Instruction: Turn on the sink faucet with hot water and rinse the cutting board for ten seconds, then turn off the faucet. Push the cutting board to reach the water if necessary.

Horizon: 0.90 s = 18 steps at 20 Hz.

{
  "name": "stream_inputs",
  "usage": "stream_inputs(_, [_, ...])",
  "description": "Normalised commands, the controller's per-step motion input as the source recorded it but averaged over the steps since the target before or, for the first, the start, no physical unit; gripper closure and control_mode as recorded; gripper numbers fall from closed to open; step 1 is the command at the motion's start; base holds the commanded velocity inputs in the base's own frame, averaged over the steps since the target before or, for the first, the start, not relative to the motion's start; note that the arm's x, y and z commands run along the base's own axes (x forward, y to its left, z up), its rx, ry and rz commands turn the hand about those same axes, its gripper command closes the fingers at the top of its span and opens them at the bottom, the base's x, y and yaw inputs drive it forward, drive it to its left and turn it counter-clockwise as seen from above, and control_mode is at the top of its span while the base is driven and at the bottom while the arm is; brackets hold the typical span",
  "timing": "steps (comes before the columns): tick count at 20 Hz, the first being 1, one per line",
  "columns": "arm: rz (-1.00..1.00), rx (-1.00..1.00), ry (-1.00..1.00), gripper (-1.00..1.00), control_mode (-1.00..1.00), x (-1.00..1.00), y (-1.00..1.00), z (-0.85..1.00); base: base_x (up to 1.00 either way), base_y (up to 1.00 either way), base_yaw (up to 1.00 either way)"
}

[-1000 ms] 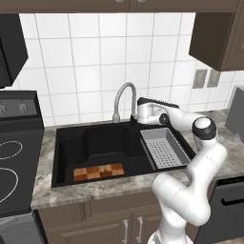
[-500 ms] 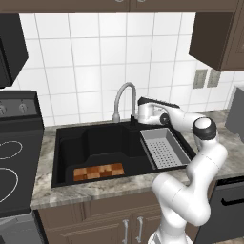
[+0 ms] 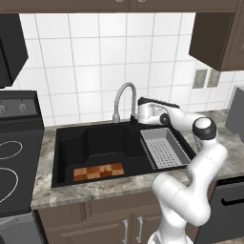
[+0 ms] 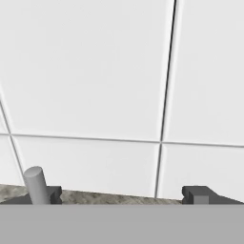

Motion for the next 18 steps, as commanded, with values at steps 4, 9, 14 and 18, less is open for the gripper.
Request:
stream_inputs(4, [0.0,0.0,0.0,-1.0,-1.0,0.0,-0.12,0.0,0.0,0.0,0.0])
stream_inputs(9, [0.0,0.0,0.0,-1.0,-1.0,-0.01,-0.2,0.0,0.0,0.0,0.0])
stream_inputs(14, [0.0,0.0,0.0,-1.0,-1.0,-0.02,-0.25,0.0,0.0,0.0,0.0])
stream_inputs(18, [0.0,0.0,0.0,-1.0,-1.0,-0.09,-0.26,0.0,0.0,0.0,0.0])
